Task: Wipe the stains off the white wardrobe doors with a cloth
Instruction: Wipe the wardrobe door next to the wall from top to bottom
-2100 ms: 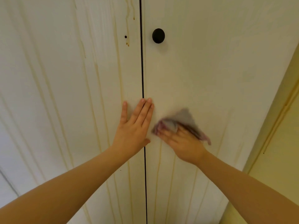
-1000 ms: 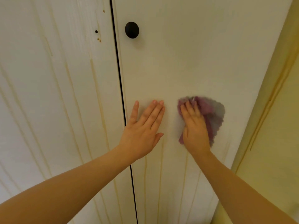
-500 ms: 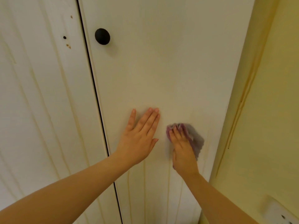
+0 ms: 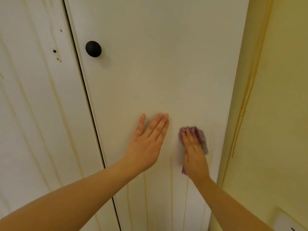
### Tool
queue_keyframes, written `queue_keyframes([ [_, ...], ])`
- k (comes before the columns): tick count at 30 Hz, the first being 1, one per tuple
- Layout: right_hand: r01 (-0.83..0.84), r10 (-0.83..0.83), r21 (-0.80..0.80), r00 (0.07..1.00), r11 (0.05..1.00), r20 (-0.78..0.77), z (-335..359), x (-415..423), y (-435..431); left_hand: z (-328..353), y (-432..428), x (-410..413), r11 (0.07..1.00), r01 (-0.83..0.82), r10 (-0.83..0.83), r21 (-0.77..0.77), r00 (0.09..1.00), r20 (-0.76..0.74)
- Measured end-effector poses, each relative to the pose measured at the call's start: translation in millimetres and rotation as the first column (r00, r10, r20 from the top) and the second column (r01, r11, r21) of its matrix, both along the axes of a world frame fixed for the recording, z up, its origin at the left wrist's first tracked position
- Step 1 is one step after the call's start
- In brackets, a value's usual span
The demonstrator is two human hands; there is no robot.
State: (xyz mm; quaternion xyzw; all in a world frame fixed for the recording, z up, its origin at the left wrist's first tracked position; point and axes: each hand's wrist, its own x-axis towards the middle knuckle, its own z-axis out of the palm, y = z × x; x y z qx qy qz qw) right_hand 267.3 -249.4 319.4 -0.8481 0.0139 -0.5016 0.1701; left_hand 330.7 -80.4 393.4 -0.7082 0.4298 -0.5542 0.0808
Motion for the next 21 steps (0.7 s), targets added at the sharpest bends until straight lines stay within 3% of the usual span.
queue_keyframes([
  [4, 0.082, -0.089, 0.085, 0.992, 0.993, 0.09, 59, 10, -11, -2, -12, -3, 1.0, 0.013, -0.013, 0.018, 1.0, -0.002],
  [8, 0.086, -0.087, 0.081, 0.996, 0.993, 0.0, -19, 1, 1, -6, -16, -5, 1.0, 0.019, -0.019, 0.011, 1.0, 0.002],
  [10, 0.032, -0.03, 0.054, 0.999, 0.998, -0.034, -26, -10, -3, -3, -14, -2, 1.0, 0.018, -0.018, 0.004, 1.0, 0.012],
  [14, 0.085, -0.092, 0.264, 0.996, 0.961, 0.016, 45, -7, -32, -1, -17, 1, 0.999, 0.035, -0.035, -0.002, 0.999, -0.014],
  [16, 0.12, -0.132, 0.223, 0.991, 0.967, 0.04, 58, -3, -37, -1, -20, 0, 0.999, 0.042, -0.042, -0.004, 0.999, -0.026],
  [21, 0.168, -0.151, 0.205, 0.984, 0.964, -0.099, -7, -14, -31, 0, -14, 2, 0.999, 0.036, -0.037, -0.037, 0.999, -0.031],
])
